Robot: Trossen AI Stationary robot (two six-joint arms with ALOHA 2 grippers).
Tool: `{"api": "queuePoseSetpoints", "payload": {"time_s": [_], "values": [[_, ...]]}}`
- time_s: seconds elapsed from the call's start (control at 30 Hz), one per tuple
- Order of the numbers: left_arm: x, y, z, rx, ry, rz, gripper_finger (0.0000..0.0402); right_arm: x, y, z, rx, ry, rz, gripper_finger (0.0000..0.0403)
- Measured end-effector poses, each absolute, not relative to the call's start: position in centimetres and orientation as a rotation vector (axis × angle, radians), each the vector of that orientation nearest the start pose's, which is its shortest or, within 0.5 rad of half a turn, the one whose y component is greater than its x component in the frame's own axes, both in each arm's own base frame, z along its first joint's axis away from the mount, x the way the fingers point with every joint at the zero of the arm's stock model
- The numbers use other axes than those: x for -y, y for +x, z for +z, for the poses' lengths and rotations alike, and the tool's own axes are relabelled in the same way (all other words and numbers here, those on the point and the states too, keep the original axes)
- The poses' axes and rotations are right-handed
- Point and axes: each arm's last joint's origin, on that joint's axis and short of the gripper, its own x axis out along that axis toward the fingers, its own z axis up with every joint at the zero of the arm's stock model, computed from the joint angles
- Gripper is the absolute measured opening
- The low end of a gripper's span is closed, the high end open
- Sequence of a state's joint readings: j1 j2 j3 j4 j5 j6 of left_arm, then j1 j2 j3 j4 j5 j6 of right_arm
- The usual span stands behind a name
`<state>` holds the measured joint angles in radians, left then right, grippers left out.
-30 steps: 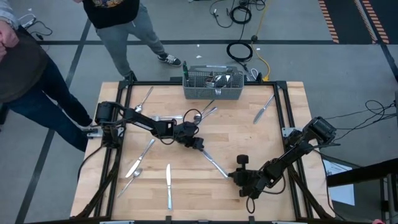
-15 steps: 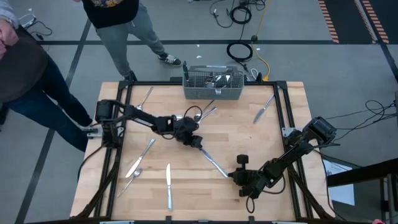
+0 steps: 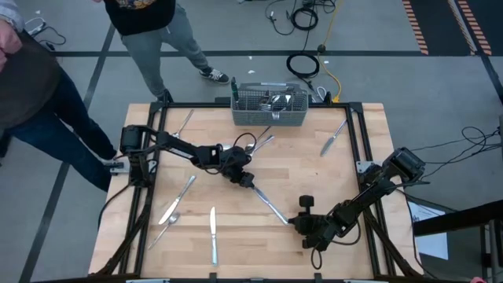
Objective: Sort silverware
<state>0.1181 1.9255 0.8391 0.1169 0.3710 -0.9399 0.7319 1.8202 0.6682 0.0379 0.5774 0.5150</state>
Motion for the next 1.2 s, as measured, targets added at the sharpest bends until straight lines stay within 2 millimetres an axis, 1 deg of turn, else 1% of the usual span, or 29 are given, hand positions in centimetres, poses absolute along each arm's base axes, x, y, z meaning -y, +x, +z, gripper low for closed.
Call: {"api": "queuePoseSetpoints", "payload": {"time_s": [0.27, 0.4, 0.5, 0.63, 0.77, 0.97, 1.07, 1.2], "values": [[-1.6, 33.3, 8.0, -1.006, -1.124, 0.257, 0.0152, -17.4, 22.0, 7.7, -0.877, -0.216, -0.082, 0.0000], [-1.6, 33.4, 8.0, -0.995, -1.142, 0.276, 0.0152, -17.4, 22.0, 7.7, -0.879, -0.209, -0.080, 0.0000], [-2.0, 33.4, 8.5, -0.974, -1.164, 0.278, 0.0152, -17.5, 22.0, 7.7, -0.877, -0.183, -0.089, 0.0000], [-2.7, 33.2, 9.6, -0.940, -1.197, 0.274, 0.0152, -17.8, 21.7, 7.7, -0.869, -0.146, -0.104, 0.0000], [-3.5, 32.7, 10.5, -0.949, -1.236, 0.253, 0.0152, -18.0, 21.5, 7.7, -0.870, -0.129, -0.109, 0.0000], [-4.0, 32.3, 11.6, -0.956, -1.281, 0.192, 0.0153, -18.2, 21.2, 7.8, -0.840, -0.060, -0.148, 0.0000], [-4.2, 32.2, 12.8, -0.934, -1.312, 0.134, 0.0153, -18.2, 21.2, 8.1, -0.814, 0.012, -0.194, 0.0000], [-4.5, 32.1, 14.8, -0.872, -1.314, 0.085, 0.0153, -17.7, 21.3, 8.7, -0.767, 0.086, -0.265, 0.0000]]}}
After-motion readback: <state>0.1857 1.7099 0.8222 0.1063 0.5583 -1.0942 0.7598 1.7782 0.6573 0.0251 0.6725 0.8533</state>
